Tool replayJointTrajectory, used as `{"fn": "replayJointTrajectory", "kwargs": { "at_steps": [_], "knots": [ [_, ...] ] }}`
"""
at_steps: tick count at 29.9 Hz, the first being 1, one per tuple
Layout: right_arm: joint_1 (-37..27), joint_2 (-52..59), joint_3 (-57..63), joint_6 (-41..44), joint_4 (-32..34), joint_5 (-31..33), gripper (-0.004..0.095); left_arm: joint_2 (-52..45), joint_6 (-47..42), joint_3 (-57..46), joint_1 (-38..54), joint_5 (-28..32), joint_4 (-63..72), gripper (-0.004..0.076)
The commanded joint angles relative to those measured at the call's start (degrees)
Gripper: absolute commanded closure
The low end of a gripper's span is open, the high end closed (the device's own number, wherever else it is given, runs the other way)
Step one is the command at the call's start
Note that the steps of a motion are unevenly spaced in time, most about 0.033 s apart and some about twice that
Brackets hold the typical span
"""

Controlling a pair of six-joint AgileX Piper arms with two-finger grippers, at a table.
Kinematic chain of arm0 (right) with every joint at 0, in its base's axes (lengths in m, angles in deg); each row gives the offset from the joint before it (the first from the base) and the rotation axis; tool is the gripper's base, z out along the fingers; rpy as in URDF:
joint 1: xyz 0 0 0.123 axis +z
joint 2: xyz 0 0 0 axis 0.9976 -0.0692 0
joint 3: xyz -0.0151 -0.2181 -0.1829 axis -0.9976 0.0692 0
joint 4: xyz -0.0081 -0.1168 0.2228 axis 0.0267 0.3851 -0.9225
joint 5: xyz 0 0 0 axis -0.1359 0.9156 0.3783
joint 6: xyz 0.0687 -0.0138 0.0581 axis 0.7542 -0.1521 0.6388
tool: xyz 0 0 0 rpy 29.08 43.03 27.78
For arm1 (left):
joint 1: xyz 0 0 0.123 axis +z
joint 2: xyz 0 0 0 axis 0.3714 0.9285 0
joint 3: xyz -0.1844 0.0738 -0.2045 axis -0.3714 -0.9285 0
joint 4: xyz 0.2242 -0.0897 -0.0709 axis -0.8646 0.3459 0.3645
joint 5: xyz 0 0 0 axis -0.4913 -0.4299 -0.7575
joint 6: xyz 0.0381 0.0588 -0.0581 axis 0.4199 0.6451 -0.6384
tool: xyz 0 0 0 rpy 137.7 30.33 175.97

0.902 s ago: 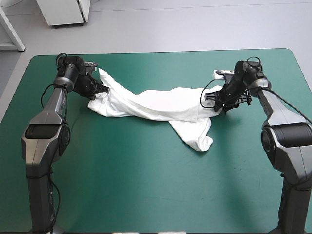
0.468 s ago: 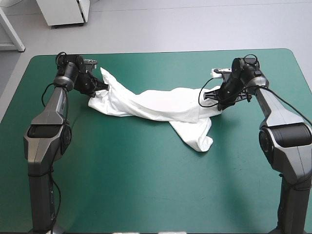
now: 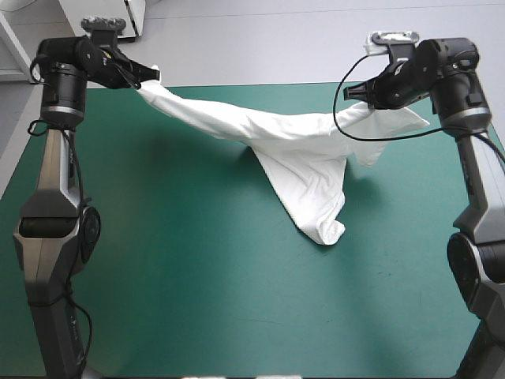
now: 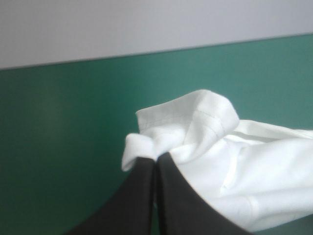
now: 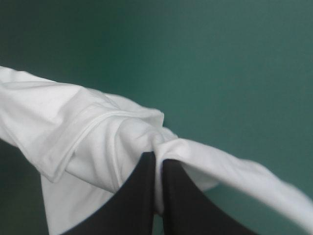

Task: Fold the cloth

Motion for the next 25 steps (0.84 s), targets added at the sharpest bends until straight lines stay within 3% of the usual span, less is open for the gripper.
{"fn": "replayJointTrajectory", "kwargs": {
  "at_steps": [1,10,19,25],
  "knots": [
    [-0.09,7.23,-5.7,-0.78,0.34,-0.23,0.0921,-7.84,0.14,5.08,-0.01,-1.15,3.44,0.0746],
    [-0.09,14.43,-18.68,-3.11,0.34,-1.65,0.0921,-18.31,0.29,11.3,-0.01,0.67,4.94,0.0746],
    [-0.09,19.22,-31.6,-6.58,-0.43,-2.16,0.0921,-31.26,2.68,11.54,-0.01,8.77,9.64,0.0746],
    [-0.09,23.56,-34.18,-7.55,-3.0,-9.2,0.0921,-38.28,4.12,11.43,-0.01,16.97,14.19,0.0746]
  ]
}}
